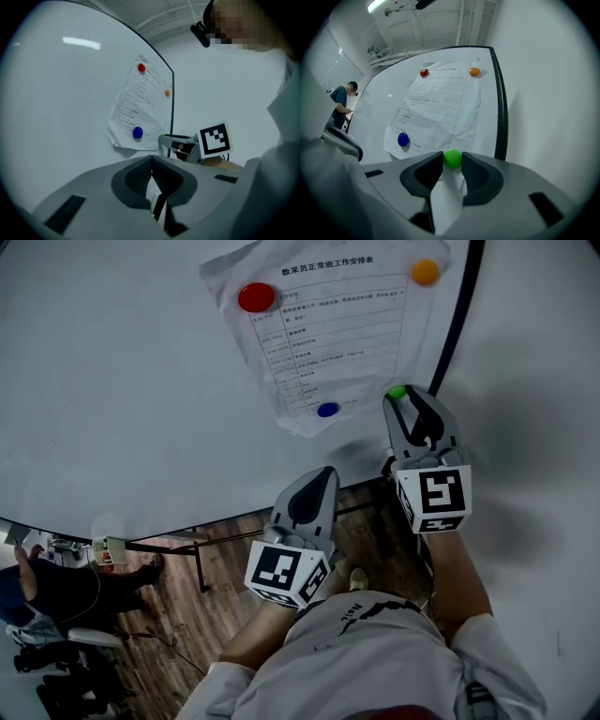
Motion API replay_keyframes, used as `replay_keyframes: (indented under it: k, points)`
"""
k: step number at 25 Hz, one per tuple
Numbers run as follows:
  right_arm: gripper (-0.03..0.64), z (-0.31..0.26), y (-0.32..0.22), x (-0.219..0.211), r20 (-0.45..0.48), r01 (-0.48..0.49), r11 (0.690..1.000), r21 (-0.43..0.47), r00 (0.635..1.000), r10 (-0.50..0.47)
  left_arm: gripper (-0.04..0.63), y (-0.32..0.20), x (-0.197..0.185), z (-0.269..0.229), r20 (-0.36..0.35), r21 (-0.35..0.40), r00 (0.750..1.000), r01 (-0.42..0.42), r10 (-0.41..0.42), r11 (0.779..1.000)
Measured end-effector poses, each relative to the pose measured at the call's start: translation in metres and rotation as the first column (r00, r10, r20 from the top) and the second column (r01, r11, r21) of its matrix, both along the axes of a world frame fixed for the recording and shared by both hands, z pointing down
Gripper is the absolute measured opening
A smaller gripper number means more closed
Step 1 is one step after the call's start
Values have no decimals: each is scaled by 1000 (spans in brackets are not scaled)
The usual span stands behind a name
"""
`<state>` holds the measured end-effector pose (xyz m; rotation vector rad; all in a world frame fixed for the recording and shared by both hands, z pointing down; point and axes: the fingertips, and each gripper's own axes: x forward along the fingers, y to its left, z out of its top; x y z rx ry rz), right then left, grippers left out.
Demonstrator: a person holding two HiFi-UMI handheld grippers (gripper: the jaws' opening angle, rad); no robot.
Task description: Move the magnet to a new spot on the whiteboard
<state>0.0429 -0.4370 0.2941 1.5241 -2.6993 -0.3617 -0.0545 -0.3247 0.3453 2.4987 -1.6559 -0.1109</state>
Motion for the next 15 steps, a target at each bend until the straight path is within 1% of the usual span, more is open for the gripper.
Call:
replay_keyframes:
  k: [10, 15]
  points:
    - [129, -5, 6, 4, 29, 8, 1000, 9, 1000, -8, 11, 4, -1, 0, -2, 1, 1000, -1, 1, 1000]
    - [129, -2, 13, 4, 26, 12, 1000, -6, 1000, -12, 11, 9, -2, -1, -3, 5, 1000, -7, 7, 1000]
